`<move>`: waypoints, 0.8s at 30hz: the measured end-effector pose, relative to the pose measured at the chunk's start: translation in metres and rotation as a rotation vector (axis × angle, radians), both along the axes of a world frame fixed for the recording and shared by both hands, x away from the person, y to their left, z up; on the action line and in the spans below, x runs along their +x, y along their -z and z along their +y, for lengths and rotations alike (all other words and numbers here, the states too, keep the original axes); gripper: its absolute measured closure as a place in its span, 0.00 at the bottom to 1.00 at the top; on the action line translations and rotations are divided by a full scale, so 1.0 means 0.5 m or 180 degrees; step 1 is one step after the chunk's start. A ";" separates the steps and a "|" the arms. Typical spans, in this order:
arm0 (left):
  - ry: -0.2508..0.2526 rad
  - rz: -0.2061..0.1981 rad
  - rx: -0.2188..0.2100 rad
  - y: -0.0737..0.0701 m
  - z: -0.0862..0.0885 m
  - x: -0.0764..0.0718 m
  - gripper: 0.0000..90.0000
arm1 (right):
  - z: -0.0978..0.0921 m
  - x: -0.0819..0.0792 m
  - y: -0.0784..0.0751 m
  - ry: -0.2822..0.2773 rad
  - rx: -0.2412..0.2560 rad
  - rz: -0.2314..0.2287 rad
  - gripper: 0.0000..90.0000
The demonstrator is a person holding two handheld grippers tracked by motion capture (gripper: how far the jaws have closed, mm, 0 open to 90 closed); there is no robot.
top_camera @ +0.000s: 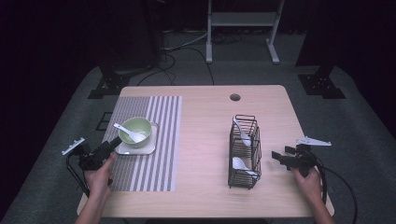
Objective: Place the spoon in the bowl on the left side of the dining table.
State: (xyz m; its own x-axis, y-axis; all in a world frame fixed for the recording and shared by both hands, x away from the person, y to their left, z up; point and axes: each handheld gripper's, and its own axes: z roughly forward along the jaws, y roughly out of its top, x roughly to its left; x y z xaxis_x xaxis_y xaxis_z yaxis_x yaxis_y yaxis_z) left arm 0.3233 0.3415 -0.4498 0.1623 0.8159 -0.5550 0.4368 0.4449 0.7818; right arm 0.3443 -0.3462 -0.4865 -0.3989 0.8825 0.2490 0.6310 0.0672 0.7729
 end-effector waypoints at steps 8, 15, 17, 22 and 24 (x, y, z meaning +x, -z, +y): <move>0.0129 -0.0050 0.0084 -0.007 -0.017 -0.012 0.19 | 0.001 0.000 0.000 0.0001 -0.0011 0.0003 0.25; 0.0286 -0.0058 0.0198 -0.010 -0.038 -0.024 0.19 | 0.001 0.000 0.000 0.0001 -0.0007 0.0004 0.25; 0.0315 -0.0067 0.0228 -0.011 -0.044 -0.026 0.19 | 0.001 0.000 0.000 -0.0001 -0.0009 0.0003 0.25; 0.0371 -0.0063 0.0311 -0.013 -0.057 -0.031 0.15 | 0.001 0.000 0.000 0.0001 -0.0009 0.0004 0.25; 0.0413 -0.0054 0.0334 -0.014 -0.067 -0.032 0.13 | 0.001 0.000 0.000 -0.0001 -0.0014 0.0004 0.25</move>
State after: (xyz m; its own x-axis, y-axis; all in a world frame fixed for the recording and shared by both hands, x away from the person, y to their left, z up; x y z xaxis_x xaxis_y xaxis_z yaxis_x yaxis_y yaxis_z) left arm 0.3073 0.3080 -0.4431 0.2788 0.8407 -0.4642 0.4718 0.3011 0.8287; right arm 0.3441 -0.3457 -0.4864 -0.3989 0.8835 0.2455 0.6320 0.0709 0.7717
